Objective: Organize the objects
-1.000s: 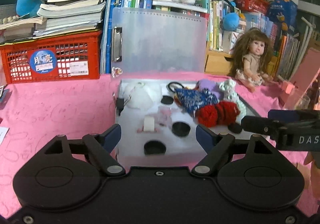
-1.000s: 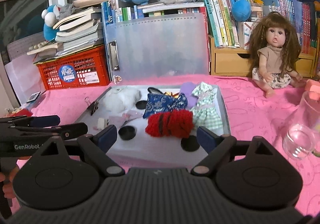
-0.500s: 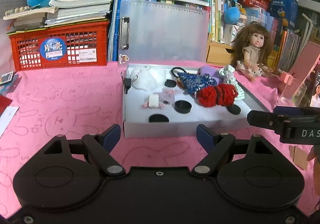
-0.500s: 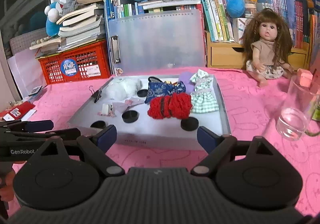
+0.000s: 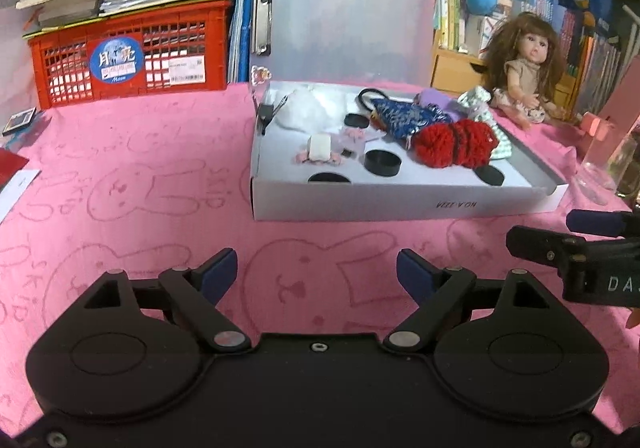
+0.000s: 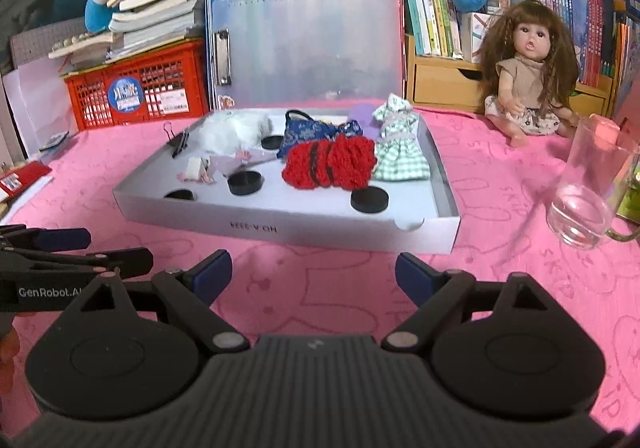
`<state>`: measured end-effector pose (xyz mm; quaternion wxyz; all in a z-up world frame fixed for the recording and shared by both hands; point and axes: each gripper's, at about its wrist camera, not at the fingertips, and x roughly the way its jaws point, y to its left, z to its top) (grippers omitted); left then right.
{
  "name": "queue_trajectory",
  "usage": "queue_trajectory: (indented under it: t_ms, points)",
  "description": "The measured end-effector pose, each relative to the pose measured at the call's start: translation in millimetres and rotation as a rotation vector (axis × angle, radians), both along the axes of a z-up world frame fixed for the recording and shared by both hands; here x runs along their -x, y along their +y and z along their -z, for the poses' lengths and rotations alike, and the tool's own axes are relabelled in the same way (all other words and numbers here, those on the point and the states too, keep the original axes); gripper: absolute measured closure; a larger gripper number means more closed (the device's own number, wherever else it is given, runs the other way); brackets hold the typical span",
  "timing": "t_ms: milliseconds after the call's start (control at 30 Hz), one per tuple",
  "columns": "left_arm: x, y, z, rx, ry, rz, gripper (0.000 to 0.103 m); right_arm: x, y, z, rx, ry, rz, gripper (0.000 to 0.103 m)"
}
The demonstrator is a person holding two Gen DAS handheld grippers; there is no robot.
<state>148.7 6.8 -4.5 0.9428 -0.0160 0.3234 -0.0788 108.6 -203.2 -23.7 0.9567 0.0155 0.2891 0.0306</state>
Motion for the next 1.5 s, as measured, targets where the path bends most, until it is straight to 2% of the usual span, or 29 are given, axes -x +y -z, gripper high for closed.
queue_trajectory:
  t_ms: [400, 567, 667, 833, 1100, 1500]
  points:
    - [-5, -7, 6, -0.059, 0.016, -0.034, 0.010, -8, 6, 16, 0.039, 0.032, 0.013, 0.008]
    - [-7, -11, 8, -0.092, 0.030, -0.039, 0.002, -16, 5, 18, 0.039, 0.049, 0.032, 0.007]
    - [-8, -9, 8, -0.085, 0.033, -0.045, 0.001, -19, 6, 20, 0.046, 0.066, 0.035, 0.006]
    - [-8, -9, 9, -0.087, 0.035, -0.056, 0.000, -21, 9, 22, 0.063, 0.080, 0.021, 0.000]
    - [-8, -2, 8, -0.076, 0.035, -0.099, 0.000, -21, 9, 22, 0.063, 0.084, 0.024, 0.000]
    - [-9, -5, 9, -0.088, 0.038, -0.100, 0.000, -21, 8, 23, 0.065, 0.085, 0.036, 0.000]
